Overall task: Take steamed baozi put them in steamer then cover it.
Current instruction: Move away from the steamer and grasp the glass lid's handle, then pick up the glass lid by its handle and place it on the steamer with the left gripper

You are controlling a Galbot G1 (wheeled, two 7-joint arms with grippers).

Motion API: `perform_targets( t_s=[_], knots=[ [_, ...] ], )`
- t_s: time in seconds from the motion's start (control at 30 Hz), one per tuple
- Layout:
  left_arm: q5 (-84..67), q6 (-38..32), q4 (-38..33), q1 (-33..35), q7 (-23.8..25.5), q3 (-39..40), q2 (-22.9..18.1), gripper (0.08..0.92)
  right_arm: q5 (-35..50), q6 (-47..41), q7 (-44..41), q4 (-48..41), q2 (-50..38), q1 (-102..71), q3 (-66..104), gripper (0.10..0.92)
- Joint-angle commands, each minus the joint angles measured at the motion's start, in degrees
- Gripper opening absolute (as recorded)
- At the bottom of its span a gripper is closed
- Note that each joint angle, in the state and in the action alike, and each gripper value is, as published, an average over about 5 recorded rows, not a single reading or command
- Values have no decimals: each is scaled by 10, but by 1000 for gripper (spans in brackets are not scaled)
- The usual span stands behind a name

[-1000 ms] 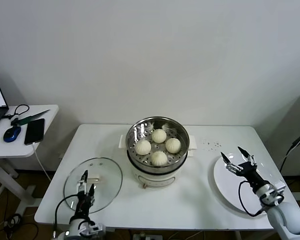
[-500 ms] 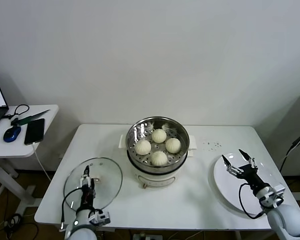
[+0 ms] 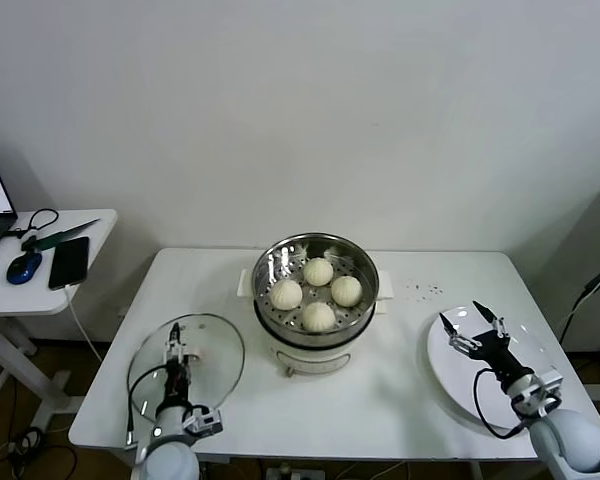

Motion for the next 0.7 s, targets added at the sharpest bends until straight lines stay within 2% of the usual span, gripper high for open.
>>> perform_targets(
  t_s=[0.03,0.37,0.63,0.7],
  knots=[
    [6,-4,24,-15,-5,2,2,679,-9,2,-2,-5,2,2,-1,823],
    [6,-25,19,-14,-9,-2,7,394,-15,4,-7,-7,7,4,1,823],
    [-13,-31,-31,3,-9,-9,29,170,-18,7,-9,-14,10,11,0,823],
    [-17,-29,-51,12,-10,-11,35,146,-18,7,-9,-15,10,12,-1,823]
  ],
)
